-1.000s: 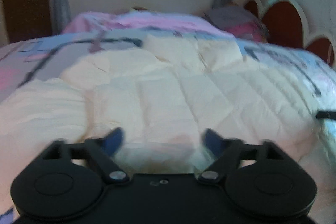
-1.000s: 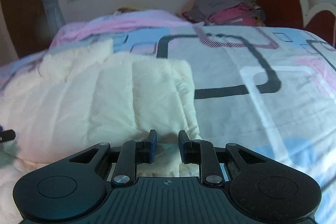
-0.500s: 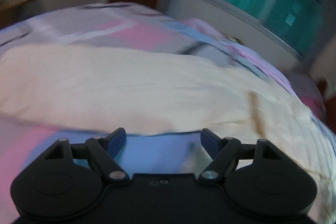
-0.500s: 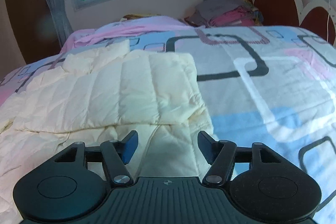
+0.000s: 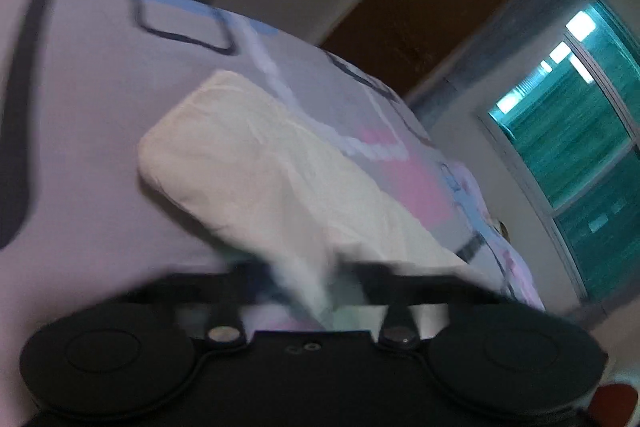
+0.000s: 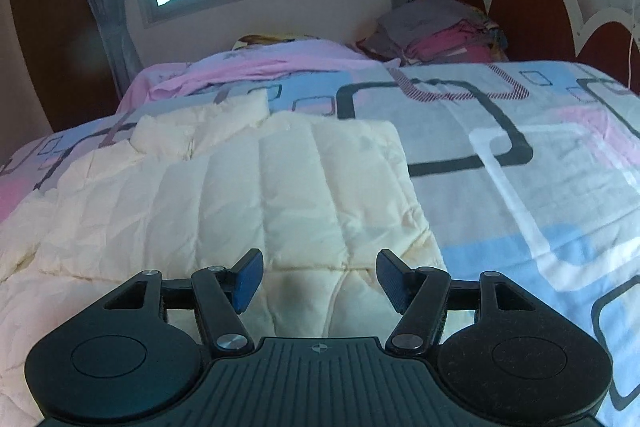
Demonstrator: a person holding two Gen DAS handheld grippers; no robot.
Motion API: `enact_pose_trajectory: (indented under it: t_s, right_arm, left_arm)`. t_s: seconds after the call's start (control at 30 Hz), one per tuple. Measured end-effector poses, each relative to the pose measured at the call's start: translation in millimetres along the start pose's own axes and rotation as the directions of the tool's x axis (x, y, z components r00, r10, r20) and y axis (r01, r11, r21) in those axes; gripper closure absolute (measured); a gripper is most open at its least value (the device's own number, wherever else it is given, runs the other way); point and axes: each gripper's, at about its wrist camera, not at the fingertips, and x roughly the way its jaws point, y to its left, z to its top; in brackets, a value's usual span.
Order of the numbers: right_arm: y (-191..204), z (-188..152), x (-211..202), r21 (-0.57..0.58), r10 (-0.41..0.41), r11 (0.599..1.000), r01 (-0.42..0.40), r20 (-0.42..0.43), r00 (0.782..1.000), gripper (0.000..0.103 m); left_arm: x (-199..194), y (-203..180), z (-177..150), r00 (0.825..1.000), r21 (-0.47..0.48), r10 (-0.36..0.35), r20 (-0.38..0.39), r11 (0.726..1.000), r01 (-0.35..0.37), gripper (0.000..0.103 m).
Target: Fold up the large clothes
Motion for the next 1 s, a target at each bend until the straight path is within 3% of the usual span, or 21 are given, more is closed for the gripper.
enact_pose_trajectory:
  t_s: [0.1,0.27,0.4,0.53,0.63,0.73,0.87,1.0]
  right_arm:
    - [1.3,5.4,-0.4,-0.007,0.000,1.000,0.000,0.014,1.000,0.040]
    - [-3.5,12.8,-0.7,-0.001,-0.012,1.000,0.012,0.043,0.999,0.040]
    - [-8.8,15.2,-0.3,0.013,-0.008,1.000,0.007,0.047,0.999,0.040]
    - [-15.3,17.2,-1.0,0.033,0.002,0.999,-0.004,0.056,0.998,0.040]
    - [-21.8,18.4,-2.0,0.057,0.005,0.998,-0.008,0.064,0.998,0.040]
    - [-30.7,20.6,-3.3,0.092,0.001,0.996,-0.007,0.074,0.997,0.040]
    - [-46.6,23.3,-6.8,0.127,-0.013,0.992,0.002,0.085,0.996,0.040]
    - [-66.2,23.5,-10.8,0.159,-0.030,0.987,0.016,0.085,0.996,0.040]
  left_arm:
    - [-9.4,-29.2,-1.5,0.998,0.139,-0.051,0.040,0.989,0.045,0.101]
    - [-30.0,-97.1,-17.7,0.982,0.326,-0.186,0.037,0.931,0.164,0.101]
    - [-34.1,-159.8,-47.7,0.958,0.471,-0.283,-0.032,0.842,0.264,0.101]
    - [-28.9,-222.2,-94.5,0.927,0.575,-0.341,-0.155,0.732,0.365,0.101]
    - [-22.6,-262.3,-134.4,0.902,0.633,-0.346,-0.257,0.646,0.428,0.101]
    - [-10.7,-292.1,-168.3,0.876,0.660,-0.341,-0.341,0.577,0.482,0.101]
    - [2.8,-322.5,-207.9,0.837,0.658,-0.328,-0.438,0.517,0.547,0.101]
    - [-8.5,-332.5,-245.4,0.795,0.656,-0.334,-0.506,0.450,0.606,0.101]
